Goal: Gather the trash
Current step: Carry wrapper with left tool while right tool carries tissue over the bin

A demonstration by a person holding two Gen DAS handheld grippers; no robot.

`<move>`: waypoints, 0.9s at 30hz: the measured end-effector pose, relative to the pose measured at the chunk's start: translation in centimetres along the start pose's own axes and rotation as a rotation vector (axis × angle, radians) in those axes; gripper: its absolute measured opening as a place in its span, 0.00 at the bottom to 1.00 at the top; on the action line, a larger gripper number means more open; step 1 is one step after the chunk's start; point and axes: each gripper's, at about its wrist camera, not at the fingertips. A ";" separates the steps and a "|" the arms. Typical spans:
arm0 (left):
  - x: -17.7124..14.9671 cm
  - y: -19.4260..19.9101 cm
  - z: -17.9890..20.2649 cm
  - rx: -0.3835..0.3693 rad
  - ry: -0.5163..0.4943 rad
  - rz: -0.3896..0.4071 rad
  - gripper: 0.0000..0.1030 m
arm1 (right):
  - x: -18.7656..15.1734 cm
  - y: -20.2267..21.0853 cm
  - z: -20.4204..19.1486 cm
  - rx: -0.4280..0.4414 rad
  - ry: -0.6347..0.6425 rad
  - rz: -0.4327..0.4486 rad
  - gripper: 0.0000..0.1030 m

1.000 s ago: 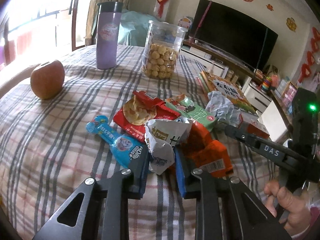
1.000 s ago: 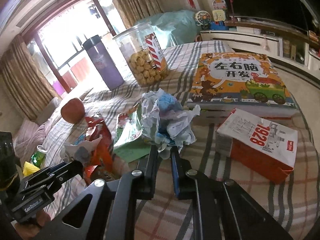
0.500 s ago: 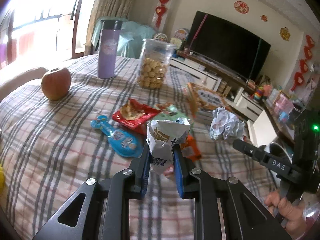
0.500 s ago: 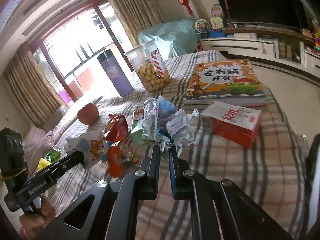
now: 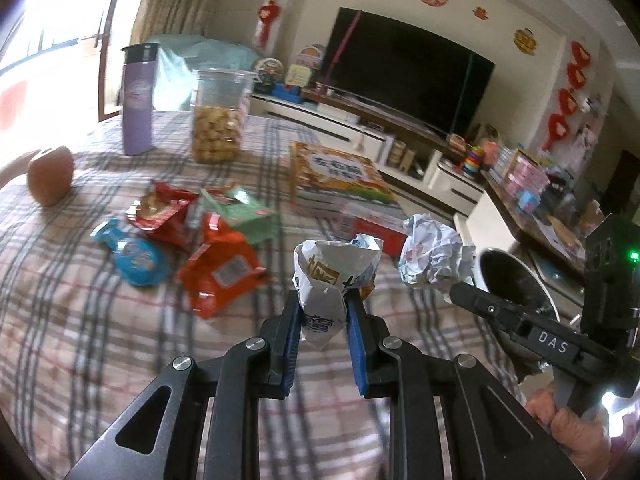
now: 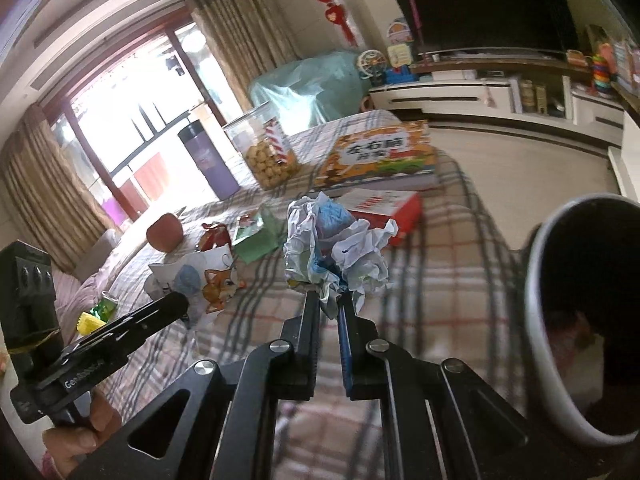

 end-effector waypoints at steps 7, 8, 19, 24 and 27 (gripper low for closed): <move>0.2 -1.3 2.8 -0.036 -0.032 -0.018 0.20 | 0.0 2.4 2.1 -0.030 -0.025 0.033 0.08; 0.2 -1.6 3.0 -0.040 -0.036 -0.022 0.20 | 0.0 2.8 2.4 -0.033 -0.029 0.038 0.08; 0.4 -3.4 6.4 -0.092 -0.073 -0.044 0.20 | -0.5 5.9 5.6 -0.068 -0.077 0.073 0.08; 0.6 -4.0 8.0 -0.115 -0.088 -0.050 0.20 | -0.6 7.2 7.1 -0.090 -0.102 0.091 0.08; 0.8 -4.5 9.0 -0.128 -0.100 -0.054 0.20 | -0.6 7.9 8.0 -0.105 -0.118 0.102 0.08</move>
Point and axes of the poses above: each gripper's, at about its wrist camera, not at the fingertips, and y roughly against the way its jaws point, z to its right, x to its top, and after that the axes turned 10 degrees about -y, right-handed
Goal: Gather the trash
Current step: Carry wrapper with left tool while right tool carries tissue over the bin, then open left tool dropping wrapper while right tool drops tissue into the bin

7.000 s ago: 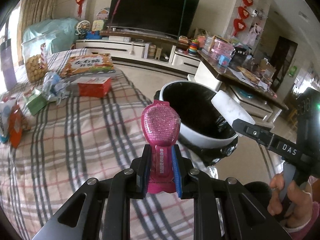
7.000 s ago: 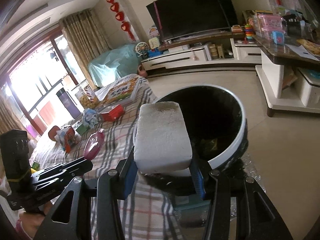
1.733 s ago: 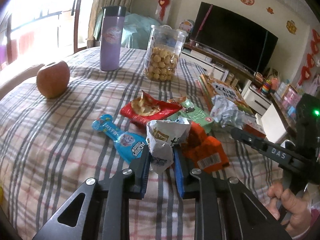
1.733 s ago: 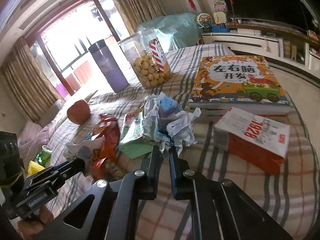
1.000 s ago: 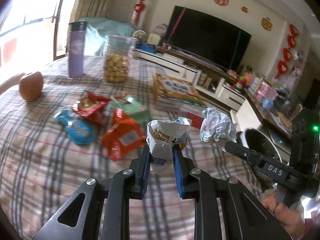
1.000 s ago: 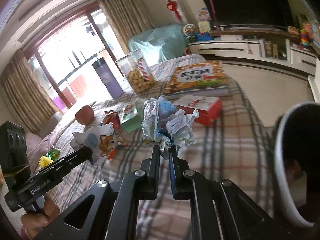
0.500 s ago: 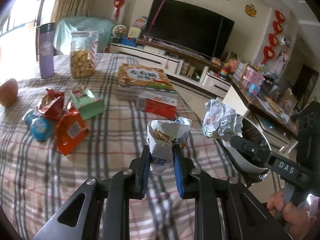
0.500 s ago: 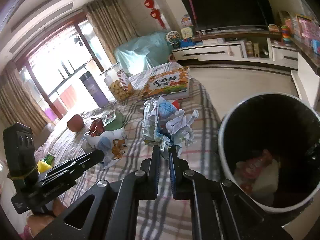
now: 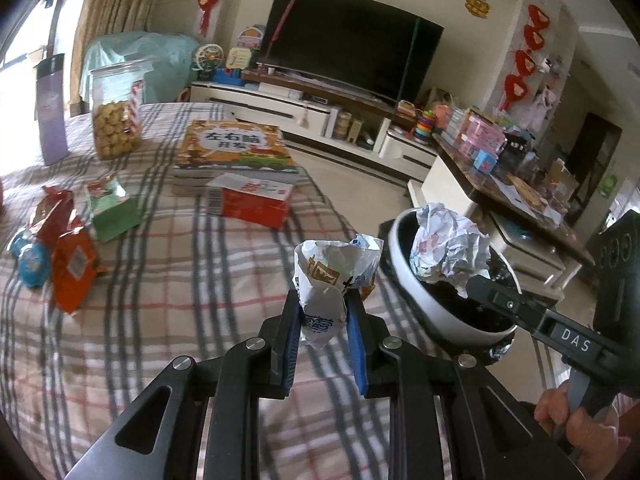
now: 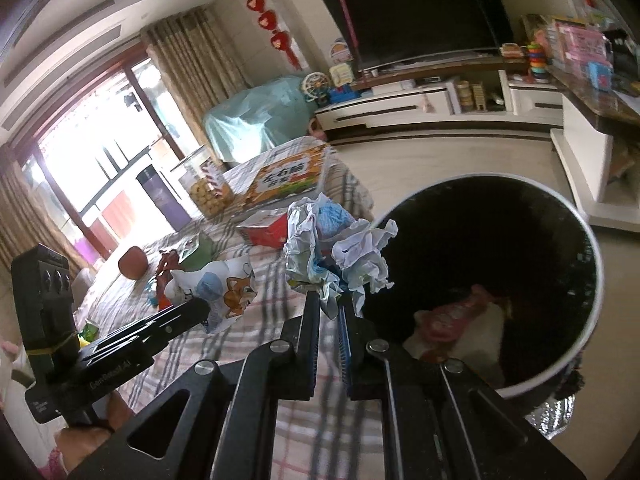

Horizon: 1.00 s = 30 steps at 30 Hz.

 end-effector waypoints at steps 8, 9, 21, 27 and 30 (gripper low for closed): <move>1.0 -1.5 2.4 -0.034 -0.036 -0.007 0.20 | 0.5 1.4 2.5 -0.031 -0.037 0.027 0.08; 1.1 -1.6 2.7 -0.038 -0.039 -0.007 0.20 | 0.6 1.6 2.9 -0.035 -0.041 0.031 0.08; 3.0 -4.2 6.4 -0.089 -0.083 -0.019 0.20 | 1.3 3.0 6.2 -0.083 -0.090 0.059 0.08; 3.7 -5.5 7.7 -0.100 -0.108 -0.029 0.20 | 1.7 3.6 7.2 -0.108 -0.097 0.068 0.08; 4.0 -6.3 8.2 -0.110 -0.115 -0.039 0.20 | 2.0 3.8 7.7 -0.119 -0.099 0.069 0.08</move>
Point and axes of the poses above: each gripper's, at about its wrist camera, not at the fingertips, and y roughly against the way its jaws point, z to its right, x to its top, and after that the axes turned 10 degrees about -y, right-handed
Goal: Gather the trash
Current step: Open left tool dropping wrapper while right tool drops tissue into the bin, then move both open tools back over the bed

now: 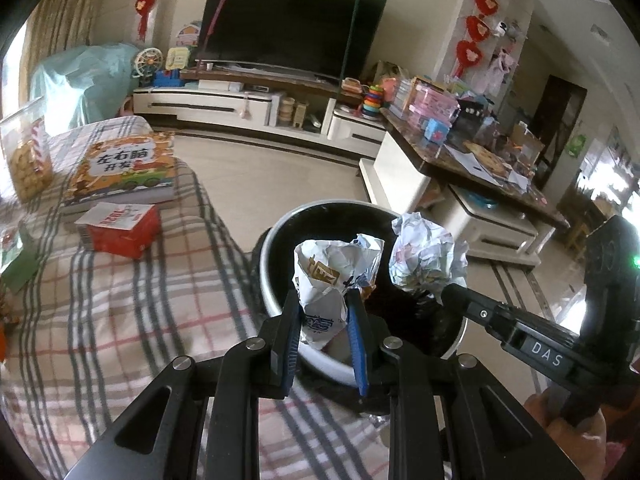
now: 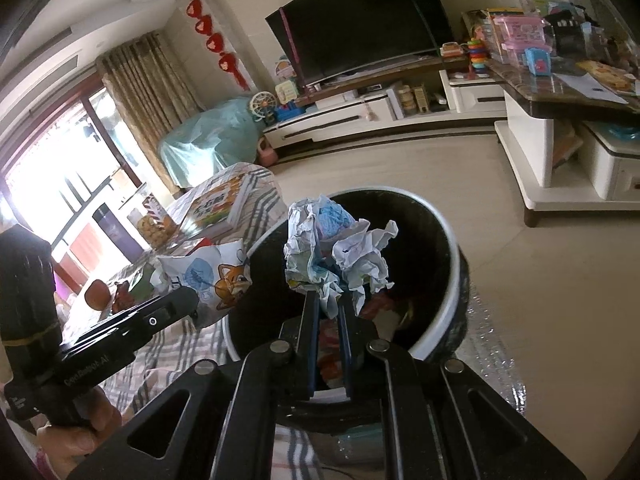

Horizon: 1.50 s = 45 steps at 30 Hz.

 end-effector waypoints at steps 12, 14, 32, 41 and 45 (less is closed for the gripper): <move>0.8 -1.9 1.2 0.010 -0.019 -0.028 0.21 | 0.6 -0.3 0.9 -0.025 0.000 -0.005 0.09; 1.0 -2.1 1.3 0.011 -0.020 -0.031 0.21 | 0.7 -0.4 1.0 -0.028 0.000 -0.009 0.09; 0.5 -1.0 1.0 0.035 0.003 -0.024 0.51 | 1.0 -0.1 0.9 -0.053 0.010 -0.003 0.48; -3.4 2.8 -2.5 0.089 0.094 -0.028 0.64 | 0.2 0.8 -1.5 -0.009 0.021 0.022 0.87; -5.0 4.9 -3.9 0.120 0.136 -0.029 0.64 | -0.3 0.7 -2.5 0.012 0.023 0.015 0.87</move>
Point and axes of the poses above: each gripper's, at about its wrist camera, not at the fingertips, and y roughly against the way its jaws point, z to its right, x to its top, and after that the axes turned 10 degrees about -y, right-handed
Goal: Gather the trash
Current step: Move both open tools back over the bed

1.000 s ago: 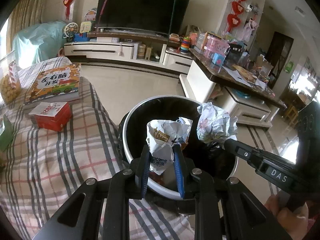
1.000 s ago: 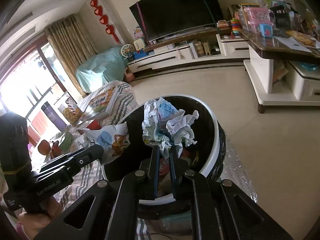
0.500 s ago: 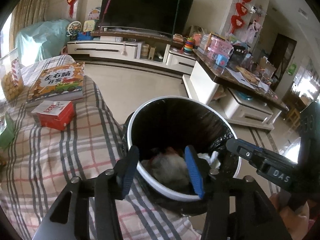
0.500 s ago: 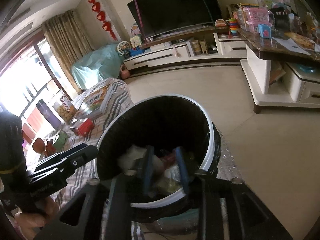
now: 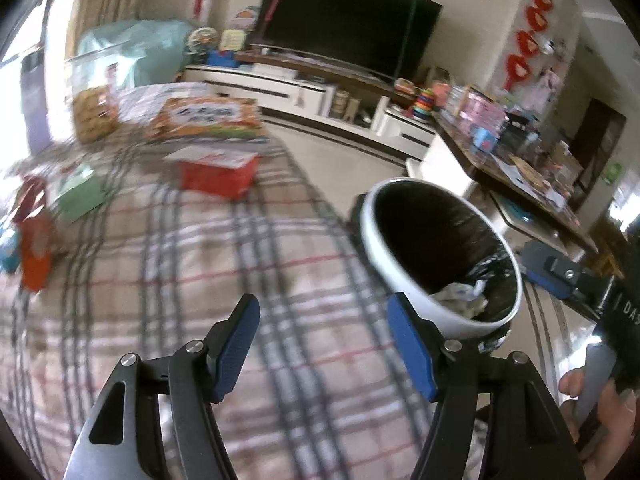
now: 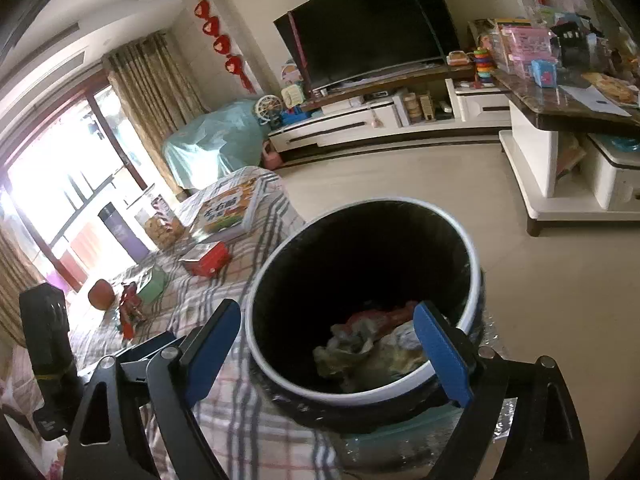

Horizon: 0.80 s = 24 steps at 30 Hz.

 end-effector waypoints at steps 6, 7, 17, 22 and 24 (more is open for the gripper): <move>-2.3 3.0 -3.2 0.048 0.074 0.008 0.65 | -1.6 -0.5 -2.1 0.045 0.004 -0.025 0.87; -2.8 3.7 -3.8 0.057 0.094 0.012 0.65 | -1.9 -0.6 -2.4 0.051 0.007 -0.030 0.87; -5.8 8.4 -8.0 0.143 0.199 0.030 0.65 | -5.4 -3.1 -7.4 0.124 0.076 -0.115 0.87; -7.2 10.0 -9.9 0.182 0.251 0.041 0.65 | -6.9 -4.2 -9.9 0.154 0.104 -0.146 0.87; -7.5 10.4 -10.3 0.192 0.263 0.046 0.65 | -7.4 -4.7 -10.7 0.167 0.111 -0.161 0.87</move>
Point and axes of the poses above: each gripper's, at about its wrist camera, not at the fingertips, and y roughly against the way its jaws point, z to its right, x to its top, and after that the axes turned 10 degrees about -y, right-handed
